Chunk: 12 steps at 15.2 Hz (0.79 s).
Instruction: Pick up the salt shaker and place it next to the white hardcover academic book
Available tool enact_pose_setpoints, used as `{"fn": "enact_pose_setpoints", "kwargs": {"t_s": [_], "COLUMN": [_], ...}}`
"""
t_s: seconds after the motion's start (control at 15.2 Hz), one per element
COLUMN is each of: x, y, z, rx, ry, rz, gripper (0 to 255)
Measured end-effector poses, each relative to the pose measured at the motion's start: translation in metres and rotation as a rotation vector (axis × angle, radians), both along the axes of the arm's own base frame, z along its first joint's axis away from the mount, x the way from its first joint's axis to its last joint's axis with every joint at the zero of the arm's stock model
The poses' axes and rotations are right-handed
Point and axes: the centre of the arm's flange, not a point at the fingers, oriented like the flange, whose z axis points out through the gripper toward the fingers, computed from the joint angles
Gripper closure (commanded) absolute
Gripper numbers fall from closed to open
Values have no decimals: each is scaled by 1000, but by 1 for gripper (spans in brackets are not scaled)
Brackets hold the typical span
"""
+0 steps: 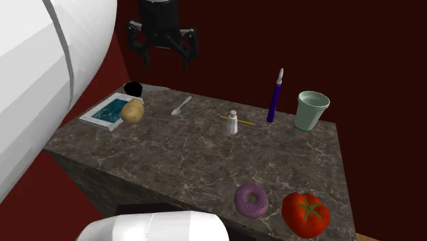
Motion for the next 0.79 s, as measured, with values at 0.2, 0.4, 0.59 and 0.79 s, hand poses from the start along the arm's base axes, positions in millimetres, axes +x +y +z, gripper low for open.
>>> {"fn": "enact_pose_setpoints", "kwargs": {"t_s": [0.2, 0.4, 0.59, 0.79], "x": [9, 24, 39, 56], "y": [-9, -22, -44, -65], "z": [-11, -41, -68, -96], "rx": [0, 2, 2, 4], "ry": [0, 0, -1, -2], "rz": [-10, -32, -57, -81], "gripper": [0, 0, 0, 0]}}
